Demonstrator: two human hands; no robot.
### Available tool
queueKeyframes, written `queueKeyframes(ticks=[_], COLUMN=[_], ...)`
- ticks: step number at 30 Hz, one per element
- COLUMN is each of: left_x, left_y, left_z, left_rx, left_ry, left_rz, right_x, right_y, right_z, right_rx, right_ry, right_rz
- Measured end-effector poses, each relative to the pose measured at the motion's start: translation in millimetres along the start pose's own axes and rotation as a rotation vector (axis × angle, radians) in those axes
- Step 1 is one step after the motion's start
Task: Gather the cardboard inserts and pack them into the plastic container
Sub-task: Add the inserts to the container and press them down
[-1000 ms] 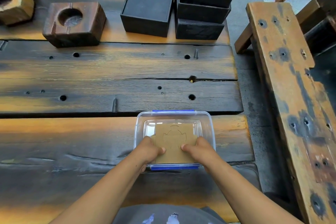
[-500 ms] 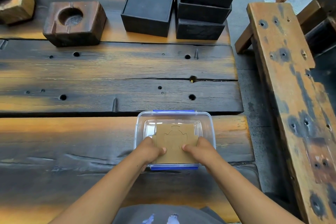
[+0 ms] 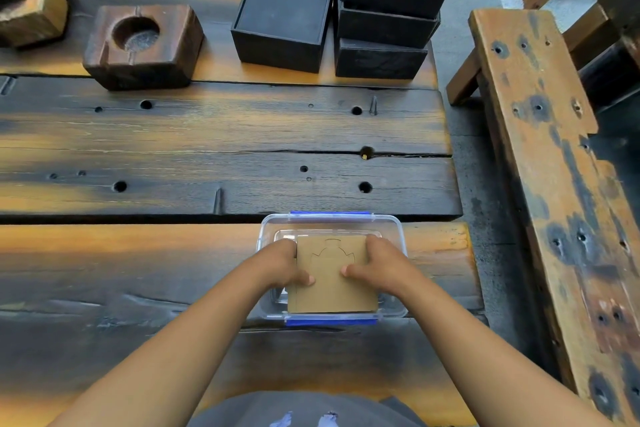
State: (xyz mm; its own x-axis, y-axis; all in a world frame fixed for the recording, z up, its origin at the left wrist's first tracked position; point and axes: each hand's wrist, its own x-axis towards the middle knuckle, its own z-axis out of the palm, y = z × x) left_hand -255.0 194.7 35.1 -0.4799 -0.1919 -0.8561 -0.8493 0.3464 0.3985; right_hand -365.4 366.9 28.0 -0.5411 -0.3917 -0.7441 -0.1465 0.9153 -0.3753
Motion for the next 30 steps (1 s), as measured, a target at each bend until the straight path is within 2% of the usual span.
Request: queueKeyframes(ticks=[3, 5, 14, 21, 30], left_x=[6.0, 8.7, 15.1, 21.7, 26.6], left_y=[0.9, 1.0, 5.8, 3.4, 3.7], left_z=[-5.9, -6.2, -1.4, 5.1, 6.7], left_rx=[0.051, 0.08, 0.238, 0.296, 0.245], left_ry=[-0.077, -0.096, -0.102, -0.073, -0.065], left_rz=[-0.005, -0.021, -0.078, -0.094, -0.118], right_x=[7.6, 9.9, 14.4, 19.7, 25.1], right_y=[2.4, 4.7, 4.9, 10.5, 11.6], right_z=[-8.7, -10.4, -10.5, -5.9, -2.8], right_rx=[0.05, 0.071, -0.172, -0.147, -0.158], right_ry=[-0.174, -0.226, -0.244, -0.256, -0.256], right_rz=[0.066, 0.075, 0.048, 0.044, 0.068])
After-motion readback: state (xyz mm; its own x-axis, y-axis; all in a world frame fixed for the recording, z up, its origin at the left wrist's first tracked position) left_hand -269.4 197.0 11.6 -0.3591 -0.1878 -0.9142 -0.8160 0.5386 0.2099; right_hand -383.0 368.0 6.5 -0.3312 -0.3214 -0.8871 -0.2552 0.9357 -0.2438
